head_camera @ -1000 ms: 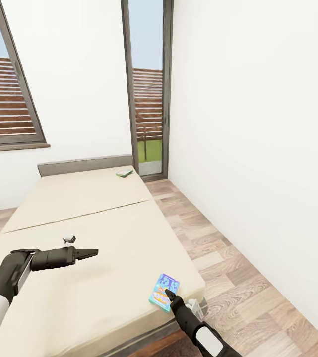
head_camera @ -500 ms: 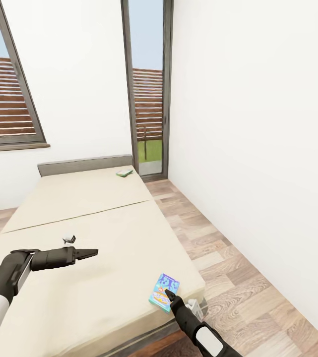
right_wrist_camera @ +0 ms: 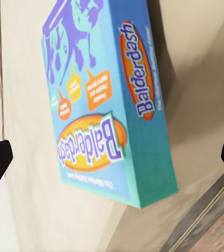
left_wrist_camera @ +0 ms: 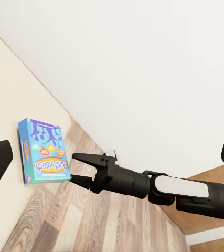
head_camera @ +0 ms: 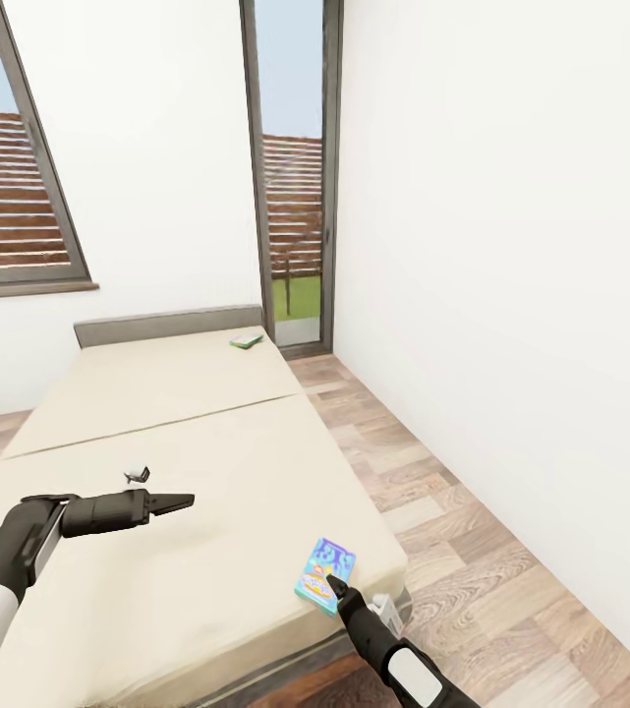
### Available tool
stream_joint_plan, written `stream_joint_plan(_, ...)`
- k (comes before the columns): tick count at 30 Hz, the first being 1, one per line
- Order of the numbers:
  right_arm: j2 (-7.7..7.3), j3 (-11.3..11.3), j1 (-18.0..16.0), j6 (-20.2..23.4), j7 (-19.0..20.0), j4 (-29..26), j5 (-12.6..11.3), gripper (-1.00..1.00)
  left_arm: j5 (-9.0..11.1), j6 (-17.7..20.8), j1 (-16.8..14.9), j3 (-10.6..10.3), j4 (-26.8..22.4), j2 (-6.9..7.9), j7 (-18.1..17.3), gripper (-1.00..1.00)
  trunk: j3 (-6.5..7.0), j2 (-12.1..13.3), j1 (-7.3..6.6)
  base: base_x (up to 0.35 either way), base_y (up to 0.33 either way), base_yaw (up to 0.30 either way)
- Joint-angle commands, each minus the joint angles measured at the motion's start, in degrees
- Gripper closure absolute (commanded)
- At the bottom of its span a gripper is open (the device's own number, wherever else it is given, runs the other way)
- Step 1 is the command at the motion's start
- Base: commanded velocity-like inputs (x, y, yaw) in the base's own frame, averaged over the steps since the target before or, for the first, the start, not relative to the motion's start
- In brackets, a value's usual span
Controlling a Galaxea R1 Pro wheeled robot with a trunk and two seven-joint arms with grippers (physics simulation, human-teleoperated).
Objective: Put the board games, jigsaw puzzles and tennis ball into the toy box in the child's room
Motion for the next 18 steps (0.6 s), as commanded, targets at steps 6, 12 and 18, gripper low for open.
stream_joint_plan(6,0.00,0.17,-0.04,0.13,0.06,0.02,-0.46,-1.00,-0.12,0.60,-0.02,0.05,-0.02,0.01,-0.28,-1.00,-1.14,-2.45,1.32,0.000,0.000,0.000)
stream_joint_plan(12,0.00,0.17,-0.04,0.19,0.04,0.02,-0.43,-1.00,-0.12,0.60,-0.02,0.05,-0.02,0.01,-0.28,-1.00,-1.32,-2.85,1.54,0.000,0.000,0.000)
stream_joint_plan(18,0.00,0.23,-0.04,0.23,0.03,0.02,-0.38,-1.00,-0.12,0.60,-0.02,0.05,-0.02,0.08,-0.28,-1.00,-1.32,-2.85,1.54,0.000,0.000,0.000)
